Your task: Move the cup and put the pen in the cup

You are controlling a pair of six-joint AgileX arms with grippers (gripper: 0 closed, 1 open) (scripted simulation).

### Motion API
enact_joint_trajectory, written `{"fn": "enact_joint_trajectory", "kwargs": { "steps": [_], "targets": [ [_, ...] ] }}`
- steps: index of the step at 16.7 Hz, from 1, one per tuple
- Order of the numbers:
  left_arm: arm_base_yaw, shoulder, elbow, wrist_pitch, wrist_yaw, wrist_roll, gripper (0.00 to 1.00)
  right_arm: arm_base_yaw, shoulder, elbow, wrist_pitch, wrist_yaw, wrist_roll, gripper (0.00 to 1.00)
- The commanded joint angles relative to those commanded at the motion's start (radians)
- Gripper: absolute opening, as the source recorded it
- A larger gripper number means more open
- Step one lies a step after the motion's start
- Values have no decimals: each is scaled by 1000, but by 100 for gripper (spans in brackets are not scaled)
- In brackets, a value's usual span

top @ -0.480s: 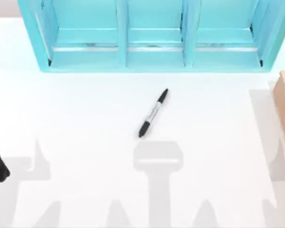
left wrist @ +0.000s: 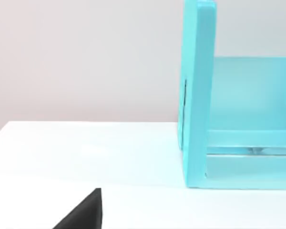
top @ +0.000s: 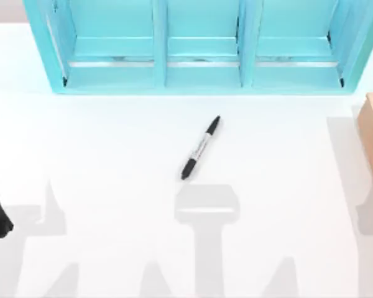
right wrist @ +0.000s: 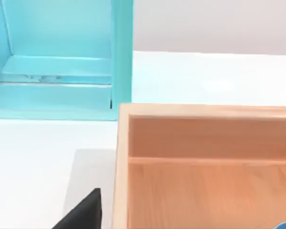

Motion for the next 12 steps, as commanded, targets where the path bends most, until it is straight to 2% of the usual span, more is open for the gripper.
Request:
{"fn": "enact_joint_trajectory", "kwargs": {
  "steps": [5,12],
  "targets": [
    [0,0,0,0,0,0,100,-55,362,284,-230,-7,-69,100],
    [0,0,0,0,0,0,100,-133,728,636,-482,-9,-157,100]
  ]
}}
